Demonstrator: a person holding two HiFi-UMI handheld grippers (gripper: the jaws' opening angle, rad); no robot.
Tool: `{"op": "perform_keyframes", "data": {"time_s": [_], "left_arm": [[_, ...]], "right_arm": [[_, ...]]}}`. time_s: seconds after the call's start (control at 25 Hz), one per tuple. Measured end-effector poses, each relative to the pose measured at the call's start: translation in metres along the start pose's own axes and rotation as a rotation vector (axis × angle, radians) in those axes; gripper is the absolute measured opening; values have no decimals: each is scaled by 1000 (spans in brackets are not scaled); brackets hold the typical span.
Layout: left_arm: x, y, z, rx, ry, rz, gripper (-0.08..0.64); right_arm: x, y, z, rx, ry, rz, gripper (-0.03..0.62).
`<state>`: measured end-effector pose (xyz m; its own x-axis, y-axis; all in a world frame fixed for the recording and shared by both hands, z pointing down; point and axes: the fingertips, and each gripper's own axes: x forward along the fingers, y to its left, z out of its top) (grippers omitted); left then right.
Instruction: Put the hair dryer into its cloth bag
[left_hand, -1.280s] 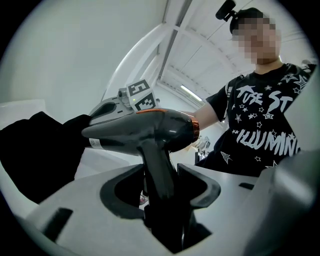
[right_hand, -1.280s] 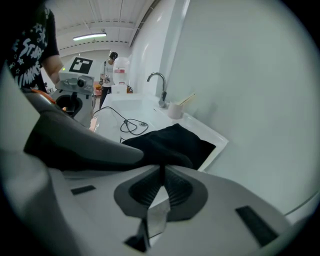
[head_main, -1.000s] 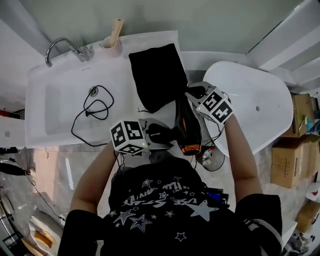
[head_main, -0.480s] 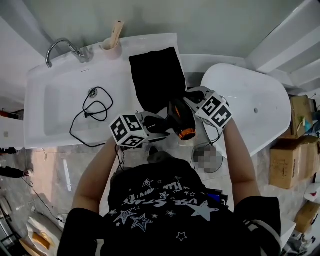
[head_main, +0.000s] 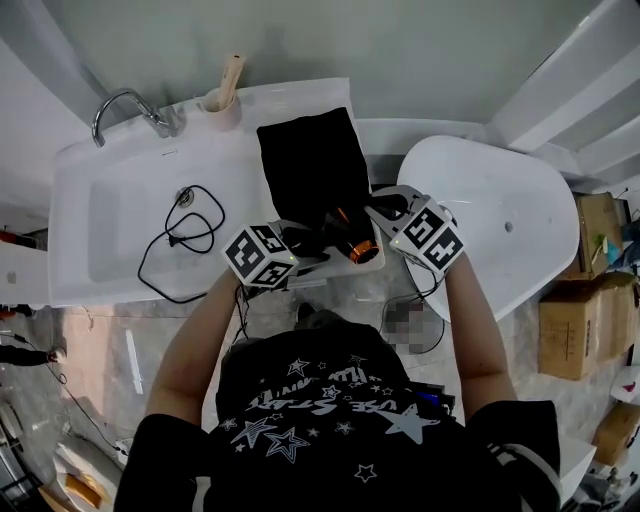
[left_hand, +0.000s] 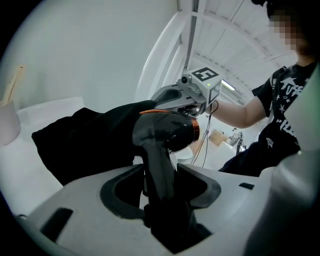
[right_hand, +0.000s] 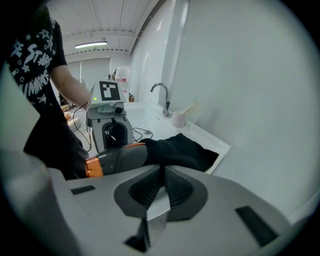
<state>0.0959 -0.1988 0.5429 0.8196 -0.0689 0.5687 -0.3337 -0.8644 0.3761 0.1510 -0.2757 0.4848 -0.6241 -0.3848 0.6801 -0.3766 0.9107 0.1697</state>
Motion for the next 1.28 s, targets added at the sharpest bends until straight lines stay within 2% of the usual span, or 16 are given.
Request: {"op": "perform_keyframes", "data": {"time_s": [0.28, 0.48, 0.8, 1.0, 1.28], "left_arm": [[-5, 36, 0, -132, -5, 118, 215], [-7, 56, 2, -183, -1, 223, 213], [-6, 87, 21, -290, -70, 324, 213], [-12, 107, 32, -382, -137, 367, 213], [-10, 130, 37, -452, -168, 450, 213]], "right_arm": [[-5, 6, 5, 20, -41, -20, 20], [-6, 7, 9, 3, -60, -62, 20], [1, 3, 11, -39, -66, -128, 20], [5, 10, 7, -22, -76, -109, 20], [14, 17, 6, -10, -83, -100, 20]]}}
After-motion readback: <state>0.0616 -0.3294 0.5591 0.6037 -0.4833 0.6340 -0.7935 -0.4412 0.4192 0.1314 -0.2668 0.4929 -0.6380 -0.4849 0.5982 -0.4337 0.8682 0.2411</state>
